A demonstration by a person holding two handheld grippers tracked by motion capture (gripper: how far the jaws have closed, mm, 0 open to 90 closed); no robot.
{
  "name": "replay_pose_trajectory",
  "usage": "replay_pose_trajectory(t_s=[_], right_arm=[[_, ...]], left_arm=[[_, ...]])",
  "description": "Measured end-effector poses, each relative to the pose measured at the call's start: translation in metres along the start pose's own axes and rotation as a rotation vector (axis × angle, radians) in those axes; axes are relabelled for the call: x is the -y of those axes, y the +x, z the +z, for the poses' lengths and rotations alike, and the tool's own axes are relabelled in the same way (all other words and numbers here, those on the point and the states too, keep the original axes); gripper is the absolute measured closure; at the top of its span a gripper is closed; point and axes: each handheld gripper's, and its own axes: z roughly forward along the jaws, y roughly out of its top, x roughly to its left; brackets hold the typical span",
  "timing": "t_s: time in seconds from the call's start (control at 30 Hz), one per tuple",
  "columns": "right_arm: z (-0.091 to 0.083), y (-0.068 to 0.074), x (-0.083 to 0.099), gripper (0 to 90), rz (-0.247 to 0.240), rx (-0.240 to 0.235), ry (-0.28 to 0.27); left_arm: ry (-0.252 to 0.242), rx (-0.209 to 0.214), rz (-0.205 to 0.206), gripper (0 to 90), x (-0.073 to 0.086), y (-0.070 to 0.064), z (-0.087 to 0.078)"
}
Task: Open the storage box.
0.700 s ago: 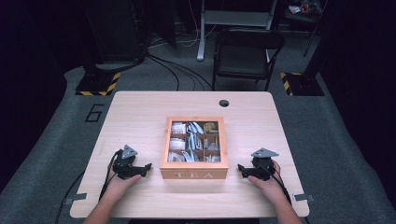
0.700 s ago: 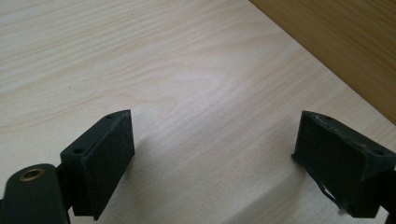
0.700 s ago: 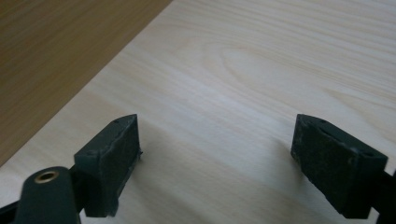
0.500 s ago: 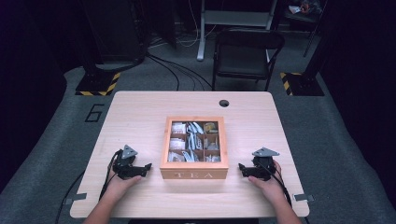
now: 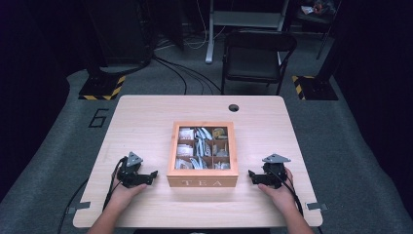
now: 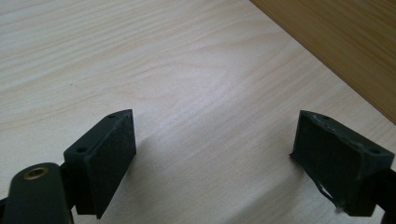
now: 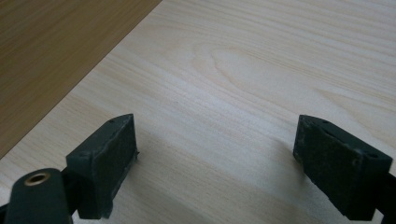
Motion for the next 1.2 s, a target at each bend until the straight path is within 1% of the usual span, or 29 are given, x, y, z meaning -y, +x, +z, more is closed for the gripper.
replay_pose_trajectory(t_s=[0.03, 0.23, 0.33, 0.37, 0.4, 0.43, 0.47, 0.5, 0.53, 0.57, 0.6, 0.63, 0.67, 0.7, 0.73, 0.77, 0.8, 0.83, 0.9, 0.93, 0.97, 1.03, 1.07, 1.1, 1.17, 1.2], right_arm=[[0.0, 0.0, 0.0, 13.1, 0.0, -0.001, 0.0], [0.0, 0.0, 0.0, 14.9, -0.01, -0.013, -0.001], [-0.002, 0.0, -0.001, 18.0, -0.012, -0.014, 0.012], [-0.002, 0.001, -0.002, 20.4, -0.016, -0.023, 0.014], [-0.003, 0.001, -0.003, 25.1, -0.022, -0.028, 0.021], [-0.004, 0.002, -0.004, 28.8, -0.022, -0.033, 0.03], [-0.005, 0.002, -0.005, 32.2, -0.03, -0.04, 0.034], [-0.006, 0.003, -0.005, 35.6, -0.026, -0.044, 0.043], [-0.006, 0.003, -0.005, 35.6, -0.026, -0.044, 0.043], [-0.008, 0.003, -0.007, 42.0, -0.029, -0.053, 0.057], [-0.009, 0.003, -0.008, 43.0, -0.03, -0.054, 0.065], [-0.01, 0.004, -0.009, 43.8, -0.023, -0.059, 0.068], [-0.011, 0.005, -0.01, 44.9, -0.008, -0.062, 0.061], [-0.014, 0.004, -0.011, 45.5, -0.024, -0.07, 0.055], [-0.017, 0.006, -0.013, 46.2, -0.031, -0.074, 0.033], [-0.017, 0.006, -0.013, 46.2, -0.031, -0.074, 0.033], [-0.023, 0.009, -0.017, 47.2, -0.048, -0.082, 0.008], [-0.026, 0.011, -0.018, 47.2, -0.054, -0.079, 0.003], [-0.029, 0.014, -0.019, 47.2, -0.045, -0.086, -0.005], [-0.03, 0.014, -0.02, 47.2, -0.06, -0.087, -0.004], [-0.033, 0.015, -0.021, 47.2, -0.068, -0.096, -0.005], [-0.035, 0.017, -0.021, 47.2, -0.059, -0.105, -0.007], [-0.036, 0.018, -0.022, 47.1, -0.056, -0.105, -0.005], [-0.037, 0.018, -0.022, 47.1, -0.073, -0.107, -0.014], [-0.037, 0.019, -0.022, 47.0, -0.071, -0.11, -0.019], [-0.037, 0.02, -0.022, 46.8, -0.068, -0.113, -0.017]], left_arm=[[-0.011, -0.007, -0.002, 14.5, 0.0, 0.0, 0.001], [-0.007, -0.009, -0.004, 15.0, 0.0, 0.0, 0.0], [-0.001, -0.004, -0.009, 16.2, 0.0, 0.0, -0.001], [0.006, -0.005, -0.009, 18.3, -0.001, -0.001, -0.002], [0.0, -0.006, -0.008, 22.6, -0.002, -0.001, -0.003], [0.01, 0.007, -0.01, 26.0, -0.002, -0.001, -0.004], [0.012, 0.02, -0.023, 28.1, -0.003, -0.001, -0.005], [0.017, 0.034, -0.025, 28.9, -0.004, -0.002, -0.006], [0.017, 0.034, -0.025, 30.0, -0.004, -0.002, -0.006], [0.013, 0.039, -0.028, 31.1, -0.006, -0.005, -0.01], [0.005, 0.043, -0.032, 31.8, -0.007, -0.006, -0.012], [0.007, 0.052, -0.038, 33.1, -0.008, -0.007, -0.014], [0.0, 0.054, -0.045, 33.7, -0.01, -0.008, -0.017], [-0.005, 0.06, -0.053, 34.3, -0.011, -0.01, -0.02], [-0.005, 0.06, -0.053, 35.4, -0.011, -0.01, -0.02], [-0.011, 0.076, -0.059, 35.4, -0.013, -0.012, -0.023], [-0.02, 0.083, -0.062, 37.5, -0.014, -0.013, -0.026], [-0.018, 0.088, -0.063, 39.2, -0.015, -0.016, -0.03], [-0.014, 0.096, -0.062, 41.6, -0.017, -0.017, -0.034], [-0.015, 0.106, -0.067, 41.7, -0.019, -0.019, -0.038], [-0.024, 0.114, -0.061, 41.8, -0.021, -0.02, -0.041], [-0.035, 0.118, -0.053, 42.4, -0.022, -0.021, -0.046], [-0.051, 0.126, -0.041, 42.4, -0.025, -0.023, -0.051], [-0.064, 0.131, -0.044, 42.4, -0.026, -0.025, -0.052], [-0.071, 0.159, -0.039, 42.6, -0.028, -0.027, -0.056], [-0.072, 0.164, -0.038, 42.7, -0.03, -0.028, -0.058]])
